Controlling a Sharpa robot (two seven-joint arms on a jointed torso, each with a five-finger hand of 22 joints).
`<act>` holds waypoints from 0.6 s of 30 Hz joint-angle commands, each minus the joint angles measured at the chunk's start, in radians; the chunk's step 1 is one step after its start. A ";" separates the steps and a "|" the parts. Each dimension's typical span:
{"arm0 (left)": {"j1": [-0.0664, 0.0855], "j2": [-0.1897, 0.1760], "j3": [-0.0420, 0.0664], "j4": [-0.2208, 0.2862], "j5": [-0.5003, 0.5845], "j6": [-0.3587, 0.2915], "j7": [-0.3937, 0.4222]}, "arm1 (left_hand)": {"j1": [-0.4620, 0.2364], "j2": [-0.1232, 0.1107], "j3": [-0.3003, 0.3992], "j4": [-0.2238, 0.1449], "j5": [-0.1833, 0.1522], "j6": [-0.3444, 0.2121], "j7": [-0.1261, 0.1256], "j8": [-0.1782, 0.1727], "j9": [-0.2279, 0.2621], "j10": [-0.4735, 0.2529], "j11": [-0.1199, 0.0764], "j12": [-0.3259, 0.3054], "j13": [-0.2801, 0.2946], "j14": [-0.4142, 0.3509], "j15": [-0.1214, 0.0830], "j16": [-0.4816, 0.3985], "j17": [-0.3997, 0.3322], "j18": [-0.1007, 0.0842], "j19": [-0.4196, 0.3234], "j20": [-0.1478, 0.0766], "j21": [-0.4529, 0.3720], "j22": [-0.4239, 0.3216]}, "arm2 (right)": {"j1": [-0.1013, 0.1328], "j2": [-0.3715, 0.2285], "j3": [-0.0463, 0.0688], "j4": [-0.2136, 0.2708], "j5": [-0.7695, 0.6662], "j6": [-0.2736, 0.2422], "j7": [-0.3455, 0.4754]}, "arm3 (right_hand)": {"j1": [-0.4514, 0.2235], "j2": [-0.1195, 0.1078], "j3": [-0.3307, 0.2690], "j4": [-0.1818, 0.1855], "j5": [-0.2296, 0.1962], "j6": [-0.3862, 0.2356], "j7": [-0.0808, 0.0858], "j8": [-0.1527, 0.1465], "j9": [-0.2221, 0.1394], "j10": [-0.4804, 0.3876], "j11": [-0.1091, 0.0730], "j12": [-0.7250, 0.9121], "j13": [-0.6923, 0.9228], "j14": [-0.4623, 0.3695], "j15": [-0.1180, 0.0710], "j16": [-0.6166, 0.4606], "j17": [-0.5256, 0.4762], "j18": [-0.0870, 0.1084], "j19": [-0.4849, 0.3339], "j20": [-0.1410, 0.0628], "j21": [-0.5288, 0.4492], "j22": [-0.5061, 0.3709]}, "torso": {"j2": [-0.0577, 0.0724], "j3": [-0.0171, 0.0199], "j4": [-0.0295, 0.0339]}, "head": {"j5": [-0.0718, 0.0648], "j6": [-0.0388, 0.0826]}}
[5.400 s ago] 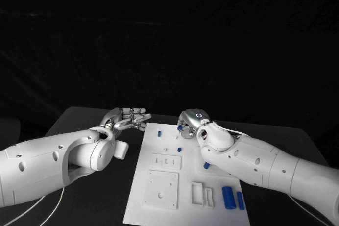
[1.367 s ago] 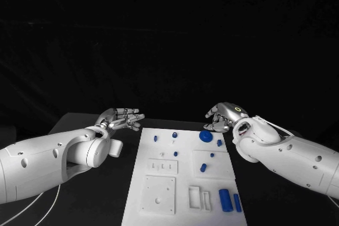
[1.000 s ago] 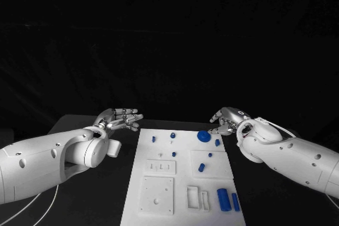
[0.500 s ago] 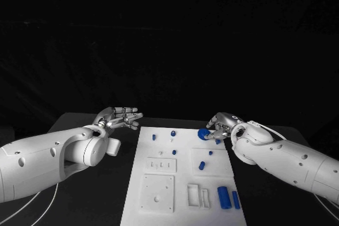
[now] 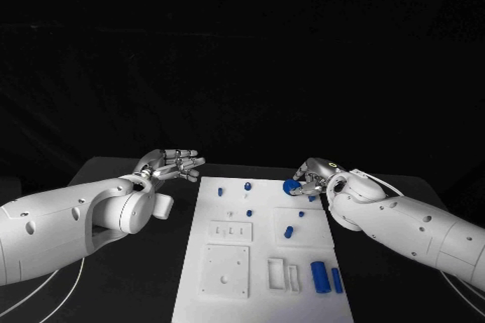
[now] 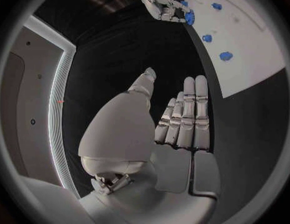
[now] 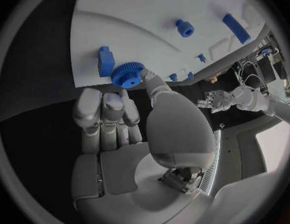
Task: Assemble the parts on the task board
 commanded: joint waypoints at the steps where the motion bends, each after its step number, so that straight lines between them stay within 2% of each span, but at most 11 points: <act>1: 0.003 0.001 0.001 0.000 -0.005 0.013 0.003 | 0.002 0.000 -0.001 0.001 -0.006 -0.008 -0.002 0.001 -0.001 -0.008 -0.001 -0.001 0.000 0.003 0.000 0.003 0.001 0.006 0.004 0.000 0.001 0.001 | -0.001 0.003 0.000 0.001 0.005 -0.004 -0.004 | -0.002 0.009 0.008 0.000 0.001 0.008 0.001 -0.002 -0.001 0.008 0.002 0.006 0.023 0.006 0.002 0.006 0.001 0.012 0.065 0.004 0.004 0.106 | 0.000 0.0003 -0.0030 | 0.002 -0.002; 9: 0.003 0.003 0.001 -0.004 -0.005 0.013 0.003 | -0.001 -0.002 -0.001 0.007 -0.008 -0.010 -0.002 0.001 -0.002 -0.010 -0.001 -0.001 0.000 0.003 0.000 0.004 0.001 0.006 0.004 0.001 0.002 0.001 | -0.001 0.011 0.001 -0.003 0.011 0.028 -0.006 | -0.008 0.013 0.018 0.002 0.004 0.016 -0.001 -0.002 -0.002 0.010 0.001 0.010 0.026 0.006 0.001 0.007 0.003 0.010 0.065 0.003 0.006 0.108 | 0.000 0.0006 -0.0006 | 0.002 -0.006; 11: 0.003 0.003 0.001 -0.004 -0.005 0.013 0.003 | -0.001 -0.002 -0.001 0.007 -0.008 -0.010 -0.002 0.001 -0.002 -0.010 -0.001 -0.001 0.000 0.003 0.000 0.004 0.001 0.006 0.004 0.001 0.002 0.001 | -0.001 0.015 0.000 -0.007 0.012 0.040 -0.008 | -0.015 0.019 0.034 0.007 0.012 0.027 -0.003 -0.003 -0.003 0.012 -0.001 0.015 0.031 0.007 0.000 0.013 0.009 0.009 0.066 0.001 0.012 0.112 | 0.000 0.0005 -0.0003 | 0.002 -0.007; 18: 0.003 0.004 0.001 -0.004 -0.005 0.015 0.001 | -0.001 -0.002 -0.001 0.007 -0.008 -0.010 -0.002 0.001 -0.002 -0.010 -0.001 -0.001 0.000 0.003 0.000 0.004 0.001 0.006 0.004 0.001 0.002 0.001 | -0.001 0.022 0.000 -0.024 0.007 0.069 -0.013 | -0.025 0.014 0.090 0.000 0.000 0.039 -0.006 -0.003 -0.006 0.014 -0.003 0.017 0.036 0.007 -0.001 0.013 0.010 0.006 0.066 0.000 0.014 0.113 | 0.000 0.0003 -0.0008 | 0.002 -0.010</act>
